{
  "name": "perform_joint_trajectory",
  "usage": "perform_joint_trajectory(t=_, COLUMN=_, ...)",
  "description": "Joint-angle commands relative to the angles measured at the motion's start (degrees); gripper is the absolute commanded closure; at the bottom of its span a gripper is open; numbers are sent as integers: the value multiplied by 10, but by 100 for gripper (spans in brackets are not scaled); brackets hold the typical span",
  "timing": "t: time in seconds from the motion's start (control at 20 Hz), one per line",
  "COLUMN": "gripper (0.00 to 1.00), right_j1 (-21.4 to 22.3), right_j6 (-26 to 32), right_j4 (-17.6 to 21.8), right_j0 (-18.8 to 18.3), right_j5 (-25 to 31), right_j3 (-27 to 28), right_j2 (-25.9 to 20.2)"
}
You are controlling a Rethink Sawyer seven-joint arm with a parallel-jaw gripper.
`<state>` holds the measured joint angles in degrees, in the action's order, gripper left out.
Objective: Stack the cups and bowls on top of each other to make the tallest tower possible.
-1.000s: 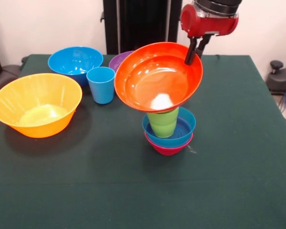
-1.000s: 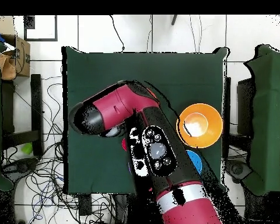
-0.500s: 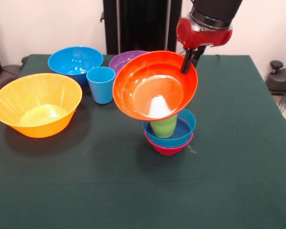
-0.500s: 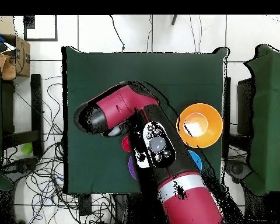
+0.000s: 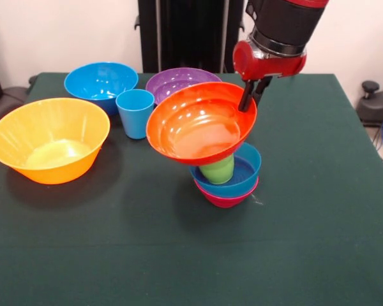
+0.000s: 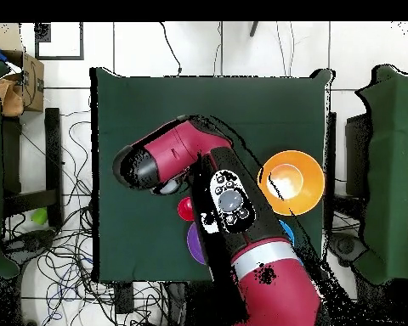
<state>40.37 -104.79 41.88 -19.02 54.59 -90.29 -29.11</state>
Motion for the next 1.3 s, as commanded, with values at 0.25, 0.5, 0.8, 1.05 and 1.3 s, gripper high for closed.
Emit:
perform_joint_trajectory(t=0.25, gripper=100, right_j1=-14, right_j6=9, right_j4=29, right_j0=24, right_j5=-28, right_j3=12, right_j2=15)
perform_joint_trajectory(t=0.5, gripper=100, right_j1=-18, right_j6=3, right_j4=20, right_j0=30, right_j5=-27, right_j3=22, right_j2=10)
perform_joint_trajectory(t=0.8, gripper=100, right_j1=-29, right_j6=-22, right_j4=1, right_j0=49, right_j5=-19, right_j3=36, right_j2=7)
perform_joint_trajectory(t=1.05, gripper=100, right_j1=-38, right_j6=-25, right_j4=1, right_j0=56, right_j5=-17, right_j3=49, right_j2=13)
perform_joint_trajectory(t=1.3, gripper=100, right_j1=-37, right_j6=-21, right_j4=6, right_j0=56, right_j5=-21, right_j3=48, right_j2=20)
